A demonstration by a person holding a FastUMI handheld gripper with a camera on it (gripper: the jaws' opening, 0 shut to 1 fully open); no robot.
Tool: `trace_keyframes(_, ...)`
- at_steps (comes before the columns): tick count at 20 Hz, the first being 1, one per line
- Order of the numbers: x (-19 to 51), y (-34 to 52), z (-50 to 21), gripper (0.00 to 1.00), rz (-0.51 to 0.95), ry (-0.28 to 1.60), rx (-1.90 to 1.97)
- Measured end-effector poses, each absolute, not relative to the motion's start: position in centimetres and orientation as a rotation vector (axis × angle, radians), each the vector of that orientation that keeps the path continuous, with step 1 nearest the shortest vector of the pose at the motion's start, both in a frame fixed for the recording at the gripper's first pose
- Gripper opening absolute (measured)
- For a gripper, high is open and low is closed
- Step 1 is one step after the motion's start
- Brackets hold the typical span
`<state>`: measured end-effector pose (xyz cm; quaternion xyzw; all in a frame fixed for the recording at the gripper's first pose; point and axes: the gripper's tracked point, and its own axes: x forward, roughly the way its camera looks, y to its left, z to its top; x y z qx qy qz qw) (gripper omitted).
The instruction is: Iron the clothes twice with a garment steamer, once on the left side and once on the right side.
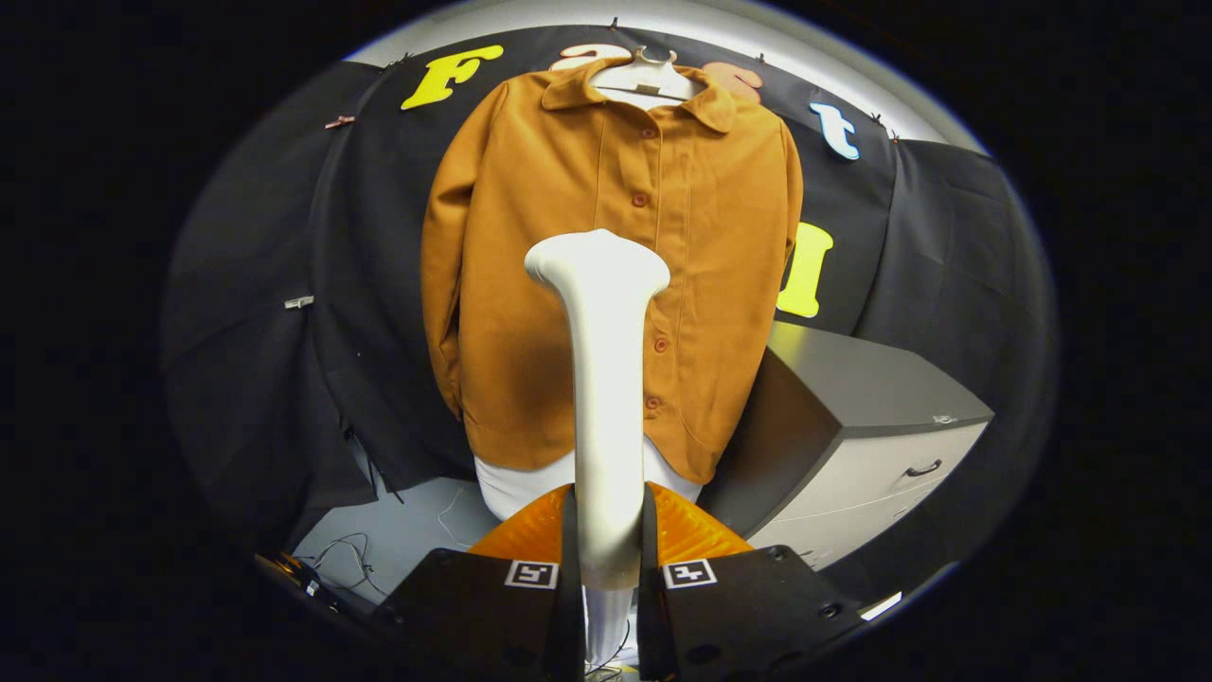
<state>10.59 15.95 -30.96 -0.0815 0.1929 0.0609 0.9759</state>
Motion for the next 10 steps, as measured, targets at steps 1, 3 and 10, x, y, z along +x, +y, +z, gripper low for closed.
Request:
trace_keyframes(1, 10.3, 15.8, -30.1, 0.25, 0.121, 0.377, -0.156)
trace_keyframes(3, 9.6, 15.5, -28.3, 0.25, 0.116, 0.351, -0.139)
trace_keyframes(10, 7.6, 14.3, -19.8, 0.25, 0.105, 0.222, -0.096)
